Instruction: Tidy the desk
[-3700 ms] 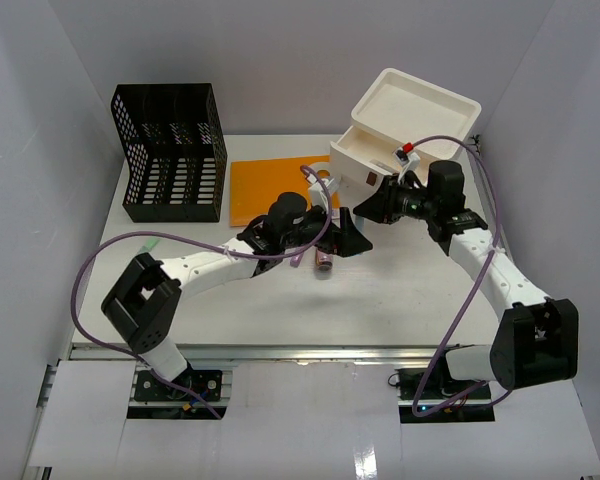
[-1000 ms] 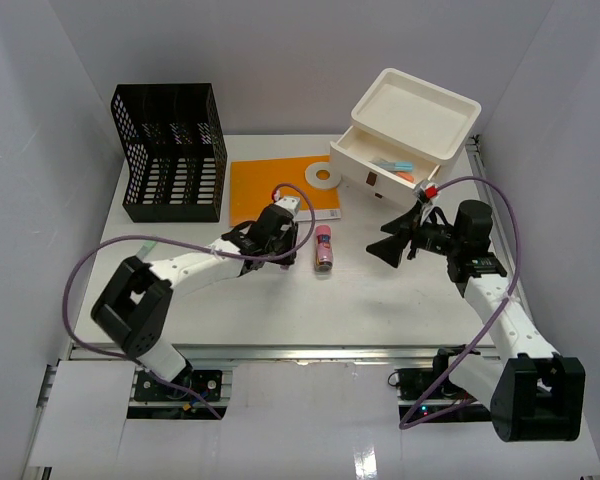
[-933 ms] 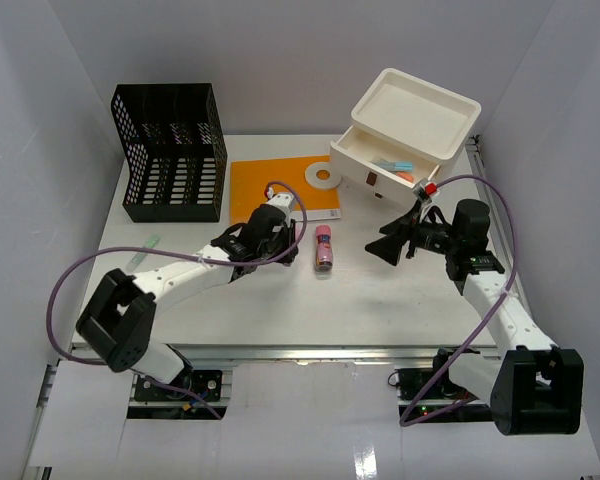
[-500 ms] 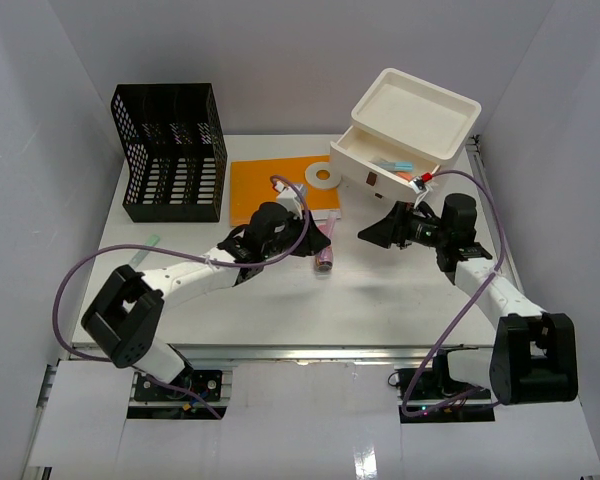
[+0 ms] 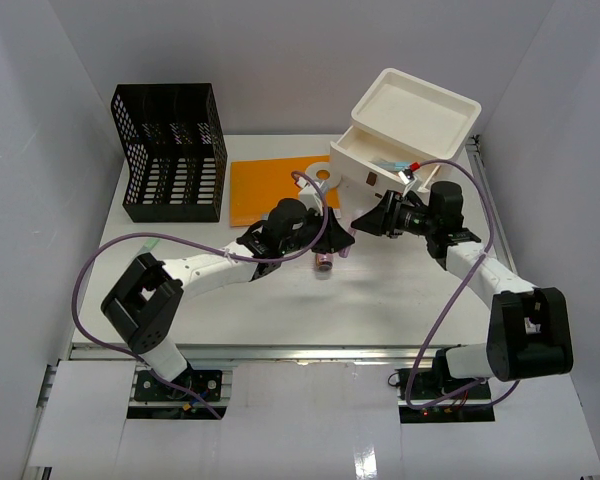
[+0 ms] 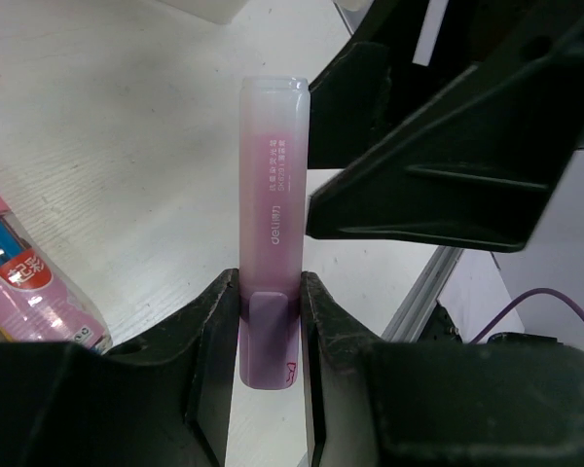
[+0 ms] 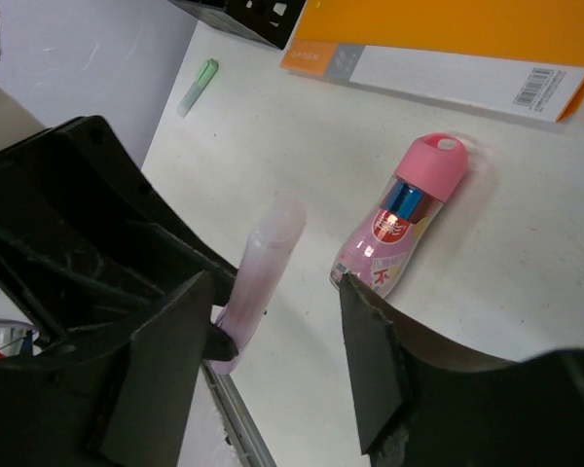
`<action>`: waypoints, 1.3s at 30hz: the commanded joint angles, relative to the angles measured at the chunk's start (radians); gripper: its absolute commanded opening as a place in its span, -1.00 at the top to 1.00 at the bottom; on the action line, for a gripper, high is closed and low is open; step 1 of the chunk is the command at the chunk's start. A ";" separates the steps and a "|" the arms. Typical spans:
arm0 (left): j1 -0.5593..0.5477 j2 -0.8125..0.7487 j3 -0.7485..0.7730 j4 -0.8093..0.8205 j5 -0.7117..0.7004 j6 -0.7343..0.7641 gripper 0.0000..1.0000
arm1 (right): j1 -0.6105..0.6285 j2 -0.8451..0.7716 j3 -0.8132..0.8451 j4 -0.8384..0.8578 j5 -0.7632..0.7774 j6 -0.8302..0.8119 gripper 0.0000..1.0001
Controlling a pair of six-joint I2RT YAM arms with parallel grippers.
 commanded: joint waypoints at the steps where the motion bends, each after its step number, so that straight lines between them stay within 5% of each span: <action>1: -0.015 -0.013 0.034 0.045 0.023 -0.014 0.78 | 0.010 0.032 0.062 -0.016 0.017 -0.028 -0.13; 15: -0.024 -0.014 0.025 0.081 0.033 -0.049 0.70 | 0.033 0.031 0.084 -0.015 0.006 -0.061 0.50; 26: -0.024 -0.175 -0.076 0.072 -0.048 -0.040 -0.82 | 0.033 -0.044 0.238 -0.257 0.092 -0.391 0.73; 39: 0.015 -0.655 -0.348 -0.211 -0.381 0.009 -0.96 | 0.033 -0.086 0.581 -0.378 0.555 -0.731 0.80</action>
